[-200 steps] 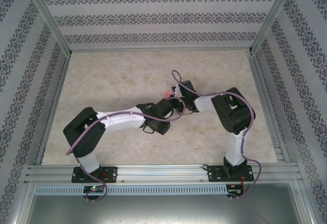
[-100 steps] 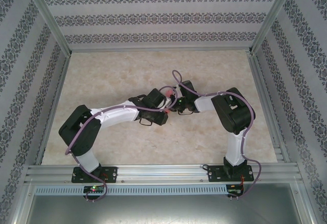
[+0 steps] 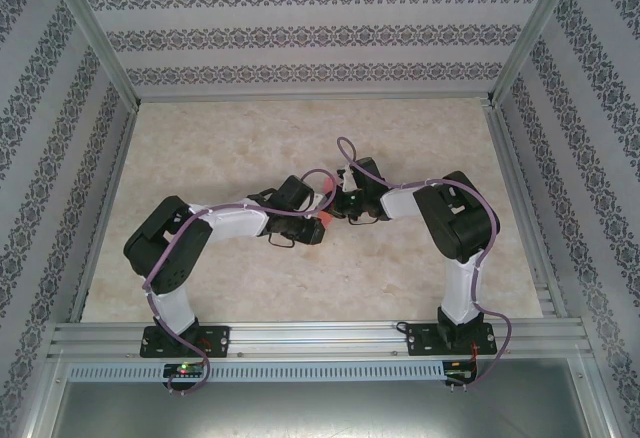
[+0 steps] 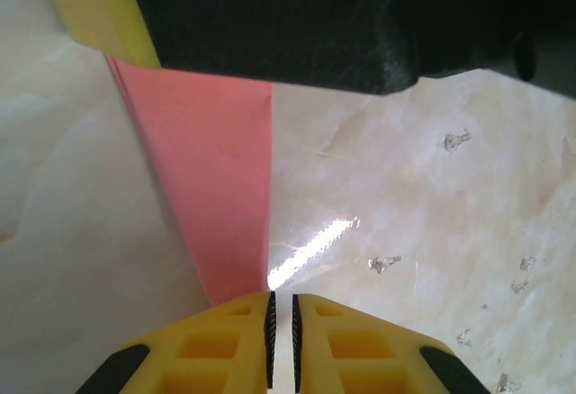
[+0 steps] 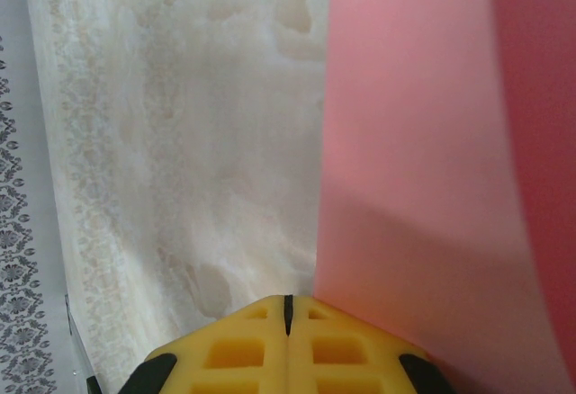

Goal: Fold a paper plane with a square sheet of paper (pick it up from the middle)
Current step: Fold the wing for the fifth time at the center of the table.

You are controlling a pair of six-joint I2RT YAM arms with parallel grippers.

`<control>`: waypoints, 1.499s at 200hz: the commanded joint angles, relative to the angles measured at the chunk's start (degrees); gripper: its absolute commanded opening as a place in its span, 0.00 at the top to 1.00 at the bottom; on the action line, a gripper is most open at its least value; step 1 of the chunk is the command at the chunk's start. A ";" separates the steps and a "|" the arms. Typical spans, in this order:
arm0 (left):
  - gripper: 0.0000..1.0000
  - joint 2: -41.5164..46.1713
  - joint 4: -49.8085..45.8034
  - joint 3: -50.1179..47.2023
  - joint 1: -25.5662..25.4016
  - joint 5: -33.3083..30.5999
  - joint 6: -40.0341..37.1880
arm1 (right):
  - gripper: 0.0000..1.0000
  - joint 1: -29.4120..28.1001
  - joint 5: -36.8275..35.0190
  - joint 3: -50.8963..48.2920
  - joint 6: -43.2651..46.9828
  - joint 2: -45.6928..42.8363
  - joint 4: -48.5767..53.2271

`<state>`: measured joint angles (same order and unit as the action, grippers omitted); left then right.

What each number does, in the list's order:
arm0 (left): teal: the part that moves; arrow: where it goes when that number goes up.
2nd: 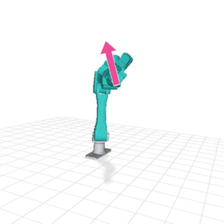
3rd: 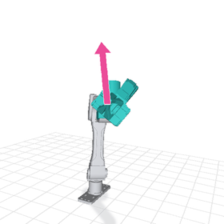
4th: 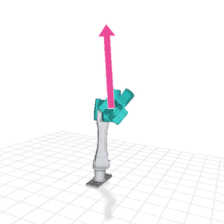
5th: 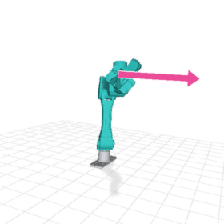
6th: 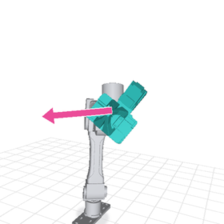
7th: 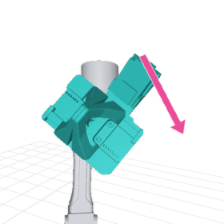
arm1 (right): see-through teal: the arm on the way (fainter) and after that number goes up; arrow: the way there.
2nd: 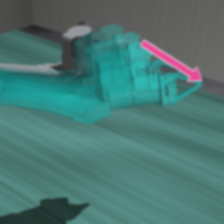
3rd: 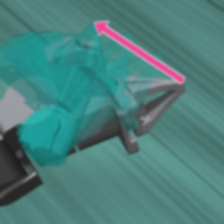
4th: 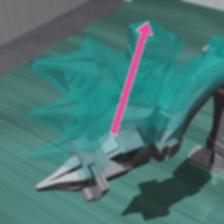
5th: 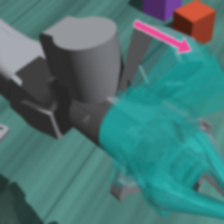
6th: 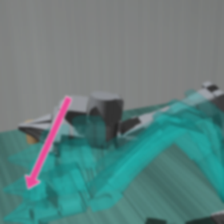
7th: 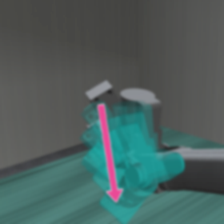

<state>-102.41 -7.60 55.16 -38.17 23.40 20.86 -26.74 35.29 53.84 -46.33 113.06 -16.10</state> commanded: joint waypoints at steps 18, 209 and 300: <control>0.83 -1.47 3.55 -1.01 0.64 2.69 1.37 | 0.98 0.75 -5.41 -2.18 0.80 4.19 5.76; 0.84 0.82 0.19 -7.62 1.17 3.74 -1.29 | 0.99 1.26 -6.46 -2.24 2.73 4.02 7.94; 0.85 2.35 -2.99 -8.52 1.17 7.77 -3.20 | 0.99 1.51 -6.29 -2.24 3.08 3.58 8.11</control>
<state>-100.75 -0.03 48.23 -37.36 27.07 19.25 -26.50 35.48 53.82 -45.82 113.06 -15.90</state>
